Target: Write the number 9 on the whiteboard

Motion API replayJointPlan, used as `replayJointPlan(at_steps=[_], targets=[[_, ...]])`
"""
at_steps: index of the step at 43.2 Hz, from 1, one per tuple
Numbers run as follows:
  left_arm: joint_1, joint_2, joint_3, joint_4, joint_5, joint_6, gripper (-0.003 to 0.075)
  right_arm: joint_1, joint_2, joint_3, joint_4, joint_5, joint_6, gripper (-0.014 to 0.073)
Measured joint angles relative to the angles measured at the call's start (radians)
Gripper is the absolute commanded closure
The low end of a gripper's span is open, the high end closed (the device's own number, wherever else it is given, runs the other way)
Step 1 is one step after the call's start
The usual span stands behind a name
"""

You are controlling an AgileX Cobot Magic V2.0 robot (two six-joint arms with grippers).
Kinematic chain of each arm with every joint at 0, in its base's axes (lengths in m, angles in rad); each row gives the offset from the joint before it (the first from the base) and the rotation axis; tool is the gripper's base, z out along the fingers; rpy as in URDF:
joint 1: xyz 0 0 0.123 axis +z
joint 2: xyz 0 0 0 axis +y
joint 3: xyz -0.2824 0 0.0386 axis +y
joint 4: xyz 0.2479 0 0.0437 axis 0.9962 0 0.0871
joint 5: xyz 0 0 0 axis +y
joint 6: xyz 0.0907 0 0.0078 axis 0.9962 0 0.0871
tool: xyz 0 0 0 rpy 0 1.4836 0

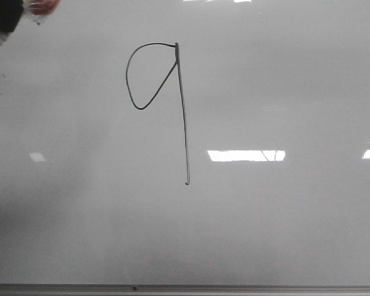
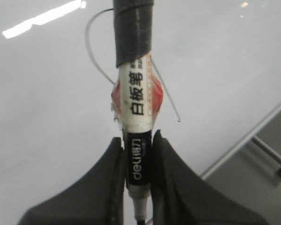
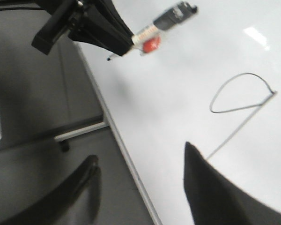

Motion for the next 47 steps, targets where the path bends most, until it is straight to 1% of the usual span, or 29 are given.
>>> replayJointPlan(at_steps=[7,12,14,17,21,25,38,47], targets=[[0.179,0.017,0.024,0.004,-0.021,-0.057,0.0739,-0.089,-0.247,0.195,0.000,-0.146,0.079,0.0477],[0.297,0.035,0.048,0.006,-0.026,-0.063,0.0739,-0.124,-0.379,0.303,0.002,-0.195,0.091,0.0638],[0.337,0.052,0.062,0.008,-0.030,-0.065,0.0739,-0.131,-0.430,0.338,0.002,-0.203,0.095,0.0666],[0.382,0.077,0.082,0.008,-0.043,-0.066,0.0739,-0.135,-0.472,0.378,0.002,-0.205,0.097,0.0653],[0.414,0.118,0.104,0.008,-0.082,-0.067,0.0739,-0.135,-0.492,0.411,0.002,-0.207,0.097,0.0653],[0.421,0.168,0.114,0.008,-0.135,-0.067,0.0739,-0.135,-0.491,0.425,0.002,-0.207,0.097,0.0653],[0.422,0.349,0.115,-0.030,-0.382,-0.067,0.0739,-0.136,-0.491,0.427,0.002,-0.207,0.098,0.0653],[0.422,0.446,0.115,-0.037,-0.491,-0.067,0.0739,-0.136,-0.491,0.427,0.002,-0.207,0.098,0.0653]])
